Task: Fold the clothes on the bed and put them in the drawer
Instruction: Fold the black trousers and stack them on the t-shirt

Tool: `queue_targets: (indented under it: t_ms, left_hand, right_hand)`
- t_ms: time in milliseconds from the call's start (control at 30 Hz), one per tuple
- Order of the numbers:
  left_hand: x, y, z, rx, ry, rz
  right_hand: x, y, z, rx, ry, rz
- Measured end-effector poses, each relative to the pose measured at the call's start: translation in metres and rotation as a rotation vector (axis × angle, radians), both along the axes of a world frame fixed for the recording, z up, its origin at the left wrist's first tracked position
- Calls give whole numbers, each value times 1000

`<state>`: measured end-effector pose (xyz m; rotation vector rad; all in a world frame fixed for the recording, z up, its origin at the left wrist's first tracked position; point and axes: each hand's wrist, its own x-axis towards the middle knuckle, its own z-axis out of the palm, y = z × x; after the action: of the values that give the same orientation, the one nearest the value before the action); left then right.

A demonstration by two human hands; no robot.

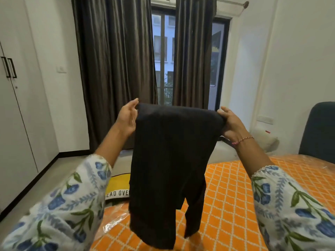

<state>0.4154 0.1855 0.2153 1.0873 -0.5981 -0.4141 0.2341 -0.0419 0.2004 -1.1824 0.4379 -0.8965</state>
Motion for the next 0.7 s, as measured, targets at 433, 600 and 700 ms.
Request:
queue_targets:
  t_ms: [433, 600, 700]
  left_hand:
    - [-15, -34, -87, 132, 212, 12]
    - [-20, -40, -54, 220, -218, 65]
    - [-10, -37, -40, 98, -190, -71]
  right_hand:
    - [4, 19, -19, -76, -44, 41]
    - [-10, 5, 3, -404, 270, -87]
    - [-16, -6, 8, -455, 329, -146]
